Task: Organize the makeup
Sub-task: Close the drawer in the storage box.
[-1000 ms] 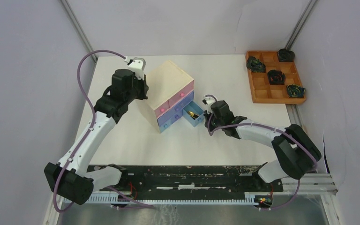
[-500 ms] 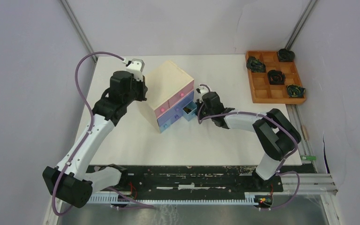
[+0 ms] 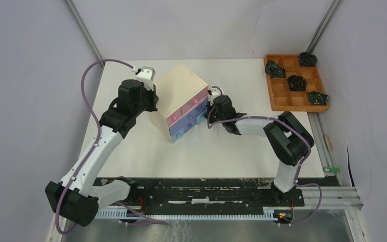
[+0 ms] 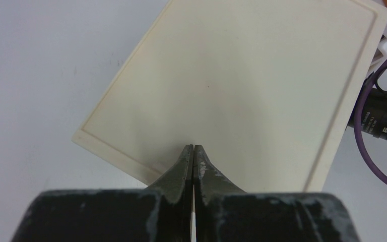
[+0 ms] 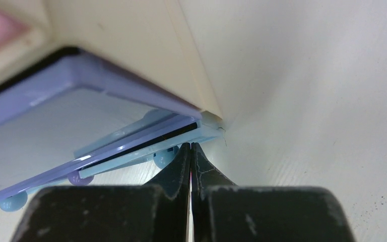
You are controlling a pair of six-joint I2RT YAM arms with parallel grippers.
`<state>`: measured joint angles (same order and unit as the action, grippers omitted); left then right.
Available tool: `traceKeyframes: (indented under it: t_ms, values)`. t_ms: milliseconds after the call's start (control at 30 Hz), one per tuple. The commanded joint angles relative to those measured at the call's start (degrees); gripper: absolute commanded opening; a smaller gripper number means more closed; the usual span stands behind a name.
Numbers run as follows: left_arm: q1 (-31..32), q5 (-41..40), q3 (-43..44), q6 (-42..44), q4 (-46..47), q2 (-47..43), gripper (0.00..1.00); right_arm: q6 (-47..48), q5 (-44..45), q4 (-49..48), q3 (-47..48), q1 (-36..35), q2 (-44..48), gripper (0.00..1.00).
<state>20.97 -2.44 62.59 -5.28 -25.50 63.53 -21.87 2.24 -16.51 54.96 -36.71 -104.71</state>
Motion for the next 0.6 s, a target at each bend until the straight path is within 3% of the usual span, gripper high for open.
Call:
traceKeyframes:
  t_ms: [0,200,267,567]
  values:
    - [-0.27,0.4,0.01,-0.61,-0.97,-1.94,0.03,-1.36,1.08,-6.33,1.85,-0.4,0.33,0.01]
    - [-0.14,-1.25,0.08,-0.46,-1.52,-2.36,0.04,-1.15,1.63,-5.52,1.17,-0.38,1.74,0.01]
    - [-0.21,-2.1,1.05,-0.31,-1.92,-2.4,0.09,-0.43,1.96,-3.31,0.74,-0.39,3.7,0.01]
    - [-0.78,-8.4,10.25,2.03,-4.65,-2.31,0.26,7.55,5.93,14.5,-1.82,-0.67,23.11,0.01]
